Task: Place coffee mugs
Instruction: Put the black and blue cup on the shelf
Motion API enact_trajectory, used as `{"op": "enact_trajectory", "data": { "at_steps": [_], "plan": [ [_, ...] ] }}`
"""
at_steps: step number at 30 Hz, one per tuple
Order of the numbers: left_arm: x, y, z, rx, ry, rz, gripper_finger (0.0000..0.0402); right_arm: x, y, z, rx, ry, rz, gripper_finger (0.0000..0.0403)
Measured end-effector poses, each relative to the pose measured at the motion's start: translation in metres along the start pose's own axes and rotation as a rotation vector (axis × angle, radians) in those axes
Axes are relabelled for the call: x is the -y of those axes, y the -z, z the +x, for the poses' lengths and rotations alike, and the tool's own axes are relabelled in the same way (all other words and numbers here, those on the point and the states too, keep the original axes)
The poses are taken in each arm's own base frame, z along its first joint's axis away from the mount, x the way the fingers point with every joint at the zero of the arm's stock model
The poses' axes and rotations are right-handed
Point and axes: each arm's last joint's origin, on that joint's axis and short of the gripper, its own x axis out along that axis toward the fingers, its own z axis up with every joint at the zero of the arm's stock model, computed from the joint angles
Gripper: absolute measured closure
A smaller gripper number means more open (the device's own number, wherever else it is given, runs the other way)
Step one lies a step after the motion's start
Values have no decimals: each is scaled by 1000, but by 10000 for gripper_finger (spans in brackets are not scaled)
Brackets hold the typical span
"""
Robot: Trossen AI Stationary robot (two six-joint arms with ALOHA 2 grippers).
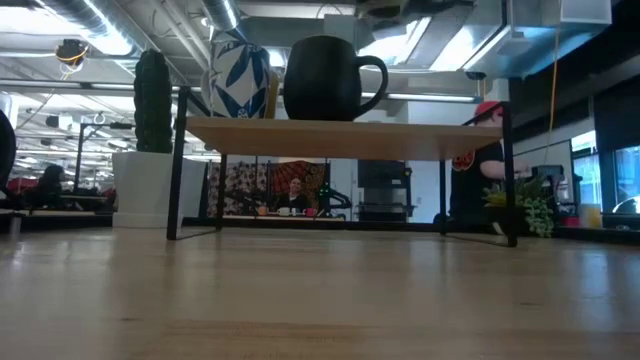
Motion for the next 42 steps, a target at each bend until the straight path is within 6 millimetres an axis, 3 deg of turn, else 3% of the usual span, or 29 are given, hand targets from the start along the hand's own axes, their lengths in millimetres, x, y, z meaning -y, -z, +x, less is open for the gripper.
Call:
{"op": "enact_trajectory", "data": {
  "at_steps": [6,16,21,26,37,42],
  "plan": [
    [0,0,0,10,-12,7,139,39,11,-21,43,209,46,403],
    [-2,-1,0,54,-64,3,139,135,29,-6,-79,234,10,403],
    [-3,-2,0,75,-89,0,139,162,39,6,-105,138,-44,403],
    [-3,-3,0,97,-111,-18,139,166,45,30,-159,19,-91,403],
    [-4,-3,0,111,-124,-47,139,164,54,60,-263,-40,-133,403],
    [-4,-3,0,110,-123,-46,139,162,48,69,-211,-24,-167,403]
  ]
}}
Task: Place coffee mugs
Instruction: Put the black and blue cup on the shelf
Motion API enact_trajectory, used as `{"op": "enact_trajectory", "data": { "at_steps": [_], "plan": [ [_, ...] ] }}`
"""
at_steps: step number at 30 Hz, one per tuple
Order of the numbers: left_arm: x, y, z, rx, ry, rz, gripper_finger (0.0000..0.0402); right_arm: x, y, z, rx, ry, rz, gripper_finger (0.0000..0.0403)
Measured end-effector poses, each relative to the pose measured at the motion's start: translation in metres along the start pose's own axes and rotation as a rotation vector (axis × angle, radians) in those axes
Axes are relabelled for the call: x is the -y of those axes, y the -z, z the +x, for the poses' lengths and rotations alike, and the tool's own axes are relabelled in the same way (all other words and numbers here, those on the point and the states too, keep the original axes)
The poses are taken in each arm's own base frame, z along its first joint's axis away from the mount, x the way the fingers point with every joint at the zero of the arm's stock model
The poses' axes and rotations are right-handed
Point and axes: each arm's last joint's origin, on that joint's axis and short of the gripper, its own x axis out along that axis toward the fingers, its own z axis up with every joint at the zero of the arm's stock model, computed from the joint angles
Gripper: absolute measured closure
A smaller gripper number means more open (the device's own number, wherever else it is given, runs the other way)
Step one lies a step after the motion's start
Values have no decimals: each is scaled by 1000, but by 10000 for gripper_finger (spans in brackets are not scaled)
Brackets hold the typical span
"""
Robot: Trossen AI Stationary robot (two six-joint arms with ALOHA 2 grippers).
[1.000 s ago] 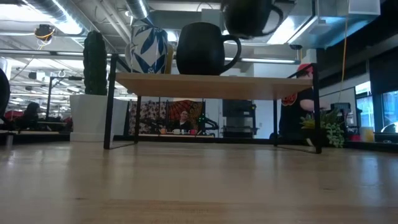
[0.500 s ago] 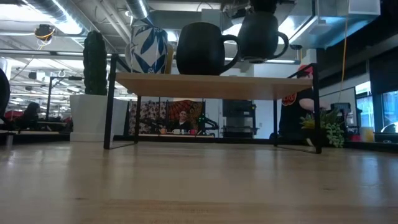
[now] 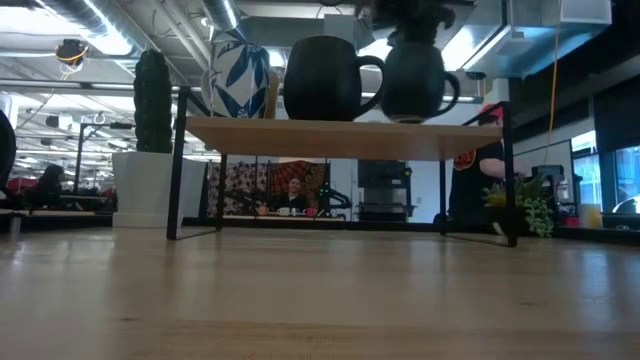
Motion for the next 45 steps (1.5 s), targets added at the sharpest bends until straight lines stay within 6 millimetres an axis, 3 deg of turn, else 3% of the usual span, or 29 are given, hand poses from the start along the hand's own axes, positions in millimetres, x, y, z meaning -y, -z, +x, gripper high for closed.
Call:
{"op": "enact_trajectory", "data": {
  "at_steps": [13,27,37,45],
  "plan": [
    [0,0,0,15,-15,-2,139,8,-9,33,-64,5,-58,403],
    [0,-1,0,17,-18,-2,139,10,-10,40,-65,-28,-85,400],
    [0,-1,0,17,-18,-2,139,11,-11,40,-51,-18,-95,337],
    [0,-1,0,18,-19,-2,139,13,-14,40,-32,20,-94,262]
  ]
}}
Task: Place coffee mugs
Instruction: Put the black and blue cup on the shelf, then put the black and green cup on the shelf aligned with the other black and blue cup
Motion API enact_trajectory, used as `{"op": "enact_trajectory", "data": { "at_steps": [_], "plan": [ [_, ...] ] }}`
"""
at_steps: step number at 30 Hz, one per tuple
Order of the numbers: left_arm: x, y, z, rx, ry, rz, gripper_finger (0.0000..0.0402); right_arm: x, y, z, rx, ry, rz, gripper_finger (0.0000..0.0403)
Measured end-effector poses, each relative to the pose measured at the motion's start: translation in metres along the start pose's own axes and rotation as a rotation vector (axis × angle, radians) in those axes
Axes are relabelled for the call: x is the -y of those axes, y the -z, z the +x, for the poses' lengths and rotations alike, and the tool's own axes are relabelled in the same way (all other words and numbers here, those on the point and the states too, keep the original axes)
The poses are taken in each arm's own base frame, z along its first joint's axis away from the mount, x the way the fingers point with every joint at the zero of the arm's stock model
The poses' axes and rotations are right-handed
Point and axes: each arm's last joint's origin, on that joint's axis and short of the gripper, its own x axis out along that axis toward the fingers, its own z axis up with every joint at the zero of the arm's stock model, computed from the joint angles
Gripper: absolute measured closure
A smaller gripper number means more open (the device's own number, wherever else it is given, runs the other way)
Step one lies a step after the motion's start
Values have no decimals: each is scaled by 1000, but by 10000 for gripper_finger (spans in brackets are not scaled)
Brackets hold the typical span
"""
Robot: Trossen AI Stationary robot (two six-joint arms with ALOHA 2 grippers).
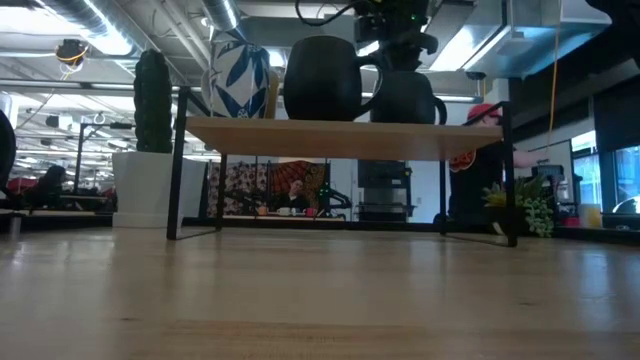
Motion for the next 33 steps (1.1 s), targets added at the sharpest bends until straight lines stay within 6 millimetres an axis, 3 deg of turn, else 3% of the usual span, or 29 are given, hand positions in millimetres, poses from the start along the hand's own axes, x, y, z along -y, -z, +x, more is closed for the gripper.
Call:
{"op": "enact_trajectory", "data": {
  "at_steps": [8,15,21,24,29,33],
  "plan": [
    [0,0,0,0,0,0,139,7,-4,-28,70,86,5,249],
    [0,0,0,0,0,0,139,3,-2,-76,164,126,53,275],
    [0,0,0,-8,9,-1,139,-39,-14,-86,168,-24,37,292],
    [3,1,0,-60,87,-8,139,-68,-25,-102,235,-66,16,292],
    [11,10,9,-275,238,-30,139,-126,-44,-118,254,-78,3,292],
    [15,27,29,-504,224,-62,139,-172,-53,-131,266,-25,33,292]
  ]
}}
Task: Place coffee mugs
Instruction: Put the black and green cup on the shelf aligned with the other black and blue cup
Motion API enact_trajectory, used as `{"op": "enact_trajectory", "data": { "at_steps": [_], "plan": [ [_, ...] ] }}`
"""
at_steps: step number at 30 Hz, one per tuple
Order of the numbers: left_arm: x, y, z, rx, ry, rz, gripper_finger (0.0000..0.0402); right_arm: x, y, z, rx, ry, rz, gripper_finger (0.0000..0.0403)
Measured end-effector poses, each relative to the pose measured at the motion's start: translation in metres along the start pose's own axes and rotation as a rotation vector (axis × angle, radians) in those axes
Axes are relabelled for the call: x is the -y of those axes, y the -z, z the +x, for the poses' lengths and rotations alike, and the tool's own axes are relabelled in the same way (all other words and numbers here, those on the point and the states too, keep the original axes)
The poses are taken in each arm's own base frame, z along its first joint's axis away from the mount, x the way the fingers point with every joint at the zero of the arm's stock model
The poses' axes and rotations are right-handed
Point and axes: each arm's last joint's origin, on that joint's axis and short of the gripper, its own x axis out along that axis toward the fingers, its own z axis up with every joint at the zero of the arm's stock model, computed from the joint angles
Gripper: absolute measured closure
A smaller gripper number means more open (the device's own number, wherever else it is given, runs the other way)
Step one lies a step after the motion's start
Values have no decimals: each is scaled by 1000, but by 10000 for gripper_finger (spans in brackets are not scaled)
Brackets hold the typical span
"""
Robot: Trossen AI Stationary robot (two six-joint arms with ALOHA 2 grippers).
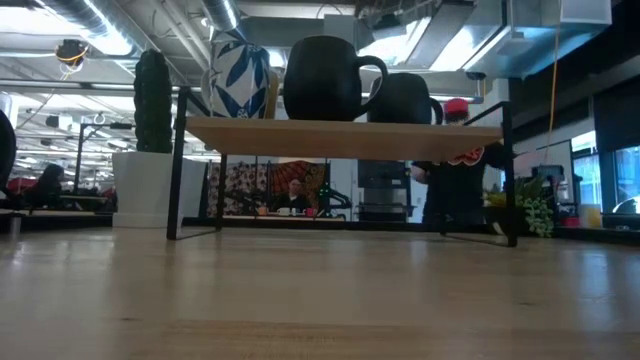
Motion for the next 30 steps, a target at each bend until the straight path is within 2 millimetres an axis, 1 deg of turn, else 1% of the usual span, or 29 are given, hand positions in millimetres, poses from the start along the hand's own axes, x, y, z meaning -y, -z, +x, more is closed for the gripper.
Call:
{"op": "enact_trajectory", "data": {
  "at_steps": [3,7,11,14,17,20,27,30],
  "plan": [
    [0,5,19,-124,-31,-11,139,-33,-3,-9,26,49,37,292],
    [5,11,36,-186,-48,18,139,-73,-2,-23,80,98,89,292],
    [14,21,46,-202,-58,3,139,-104,2,-34,130,116,153,292],
    [20,30,52,-213,-74,-7,139,-121,6,-34,136,117,180,292],
    [25,39,60,-215,-108,-5,139,-136,10,-32,125,108,186,292],
    [29,47,67,-226,-138,-33,139,-147,15,-25,96,108,194,292],
    [33,67,93,-293,-226,-169,139,-163,24,-5,6,96,164,292],
    [33,76,107,-322,-277,-193,139,-166,27,3,-29,94,156,292]
  ]
}}
